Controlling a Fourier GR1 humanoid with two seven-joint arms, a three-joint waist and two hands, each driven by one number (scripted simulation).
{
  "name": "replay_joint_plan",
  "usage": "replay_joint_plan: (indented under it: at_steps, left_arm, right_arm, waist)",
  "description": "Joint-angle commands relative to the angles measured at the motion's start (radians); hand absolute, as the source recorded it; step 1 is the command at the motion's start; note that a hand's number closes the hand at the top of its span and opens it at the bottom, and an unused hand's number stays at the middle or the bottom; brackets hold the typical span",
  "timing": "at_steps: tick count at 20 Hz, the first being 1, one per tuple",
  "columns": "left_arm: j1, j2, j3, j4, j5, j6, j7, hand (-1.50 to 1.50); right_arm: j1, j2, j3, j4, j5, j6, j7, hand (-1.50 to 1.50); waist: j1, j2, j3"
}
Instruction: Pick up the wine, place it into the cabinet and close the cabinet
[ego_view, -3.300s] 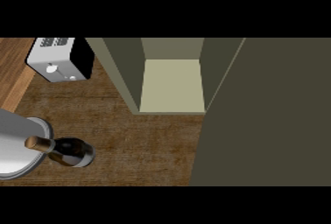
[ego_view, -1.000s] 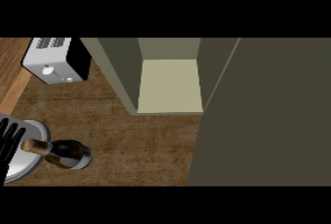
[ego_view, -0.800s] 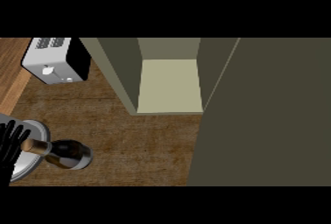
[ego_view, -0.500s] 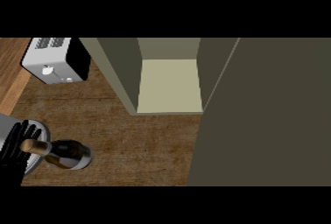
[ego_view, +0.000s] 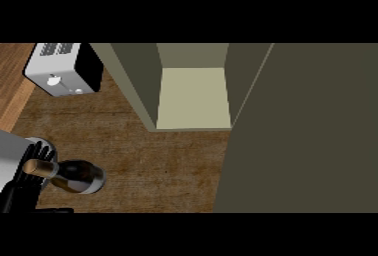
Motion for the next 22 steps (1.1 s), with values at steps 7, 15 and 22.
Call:
replay_joint_plan:
  at_steps: [7,15,22]
  left_arm:
    - [-0.112,0.027,-0.016,0.26,0.004,-0.09,-0.064,-1.5]
    - [-0.153,0.016,-0.066,0.417,-0.067,-0.086,-0.208,-1.5]
    - [-0.18,0.026,-0.062,0.424,-0.029,-0.087,-0.219,-1.5]
  right_arm:
    - [0.018,-0.042,0.024,-0.184,0.103,-0.033,0.083,-1.5]
    - [-0.044,-0.055,0.014,-0.173,0.088,-0.043,0.114,-1.5]
    - [0.053,-0.119,0.04,-0.223,0.085,-0.062,0.054,-1.5]
  waist:
    - [0.001,0.0,0.001]
    - [0.0,0.001,0.0]
    - [-0.003,-0.002,0.002]
